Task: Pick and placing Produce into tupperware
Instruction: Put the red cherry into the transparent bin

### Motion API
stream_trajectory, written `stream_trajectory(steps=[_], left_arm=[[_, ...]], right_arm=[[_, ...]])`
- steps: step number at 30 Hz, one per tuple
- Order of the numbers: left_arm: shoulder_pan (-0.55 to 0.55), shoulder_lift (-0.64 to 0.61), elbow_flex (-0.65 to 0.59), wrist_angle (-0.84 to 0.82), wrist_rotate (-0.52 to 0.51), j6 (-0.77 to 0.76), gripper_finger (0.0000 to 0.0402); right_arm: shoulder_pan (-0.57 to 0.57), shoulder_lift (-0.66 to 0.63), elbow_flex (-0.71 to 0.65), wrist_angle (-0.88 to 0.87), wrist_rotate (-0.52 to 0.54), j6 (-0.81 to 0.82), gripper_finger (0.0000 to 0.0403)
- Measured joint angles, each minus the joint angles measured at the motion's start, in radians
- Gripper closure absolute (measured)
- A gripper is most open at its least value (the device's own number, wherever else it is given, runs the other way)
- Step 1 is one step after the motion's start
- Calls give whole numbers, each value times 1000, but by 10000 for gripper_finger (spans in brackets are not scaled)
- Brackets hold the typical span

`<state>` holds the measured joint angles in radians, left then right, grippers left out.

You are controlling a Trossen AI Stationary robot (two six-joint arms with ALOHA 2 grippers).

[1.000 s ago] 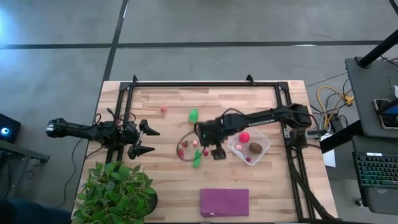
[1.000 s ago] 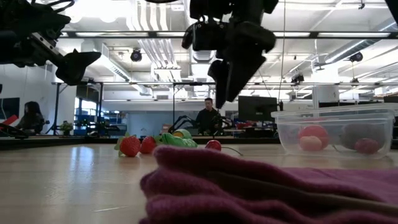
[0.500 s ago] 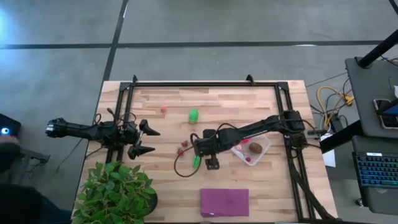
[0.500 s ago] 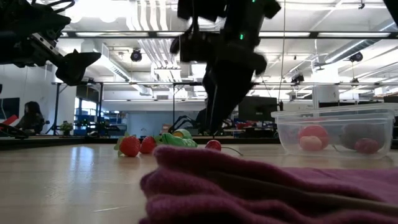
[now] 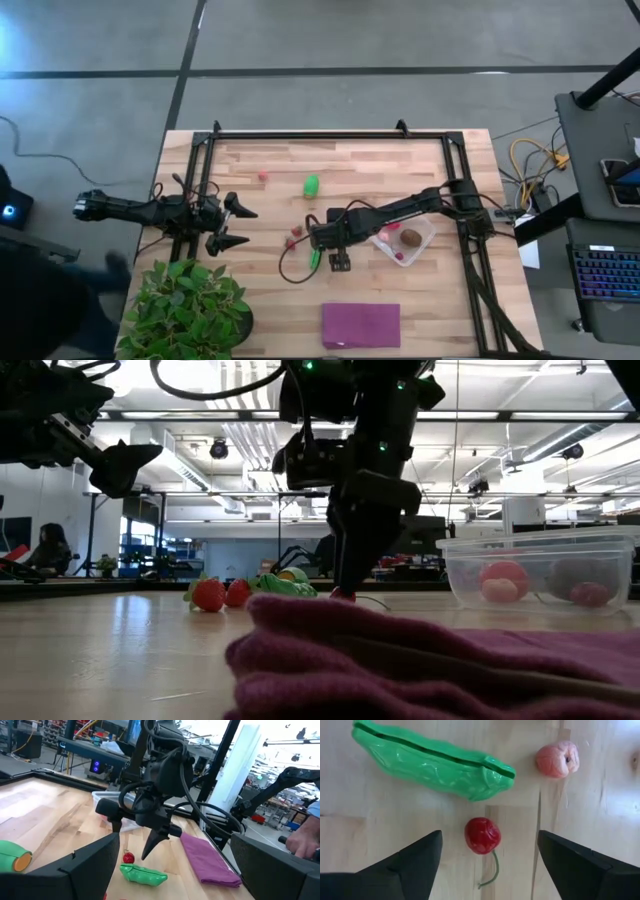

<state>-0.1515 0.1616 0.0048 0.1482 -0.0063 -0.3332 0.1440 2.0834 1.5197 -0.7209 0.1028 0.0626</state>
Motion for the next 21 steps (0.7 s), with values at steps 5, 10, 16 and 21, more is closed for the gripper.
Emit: stream_trajectory(steps=[5,10,16,21], left_arm=[[0,1,0,0,0,0,35],[0,1,0,0,0,0,35],[0,2,0,0,0,0,35],[0,1,0,0,0,0,35]], right_arm=[[-2,0,-14,0,-4,3,136],[-2,0,-49,11,-5,7,171],[-2,0,-67,41,-5,26,183],[-2,0,-68,95,-21,51,184]])
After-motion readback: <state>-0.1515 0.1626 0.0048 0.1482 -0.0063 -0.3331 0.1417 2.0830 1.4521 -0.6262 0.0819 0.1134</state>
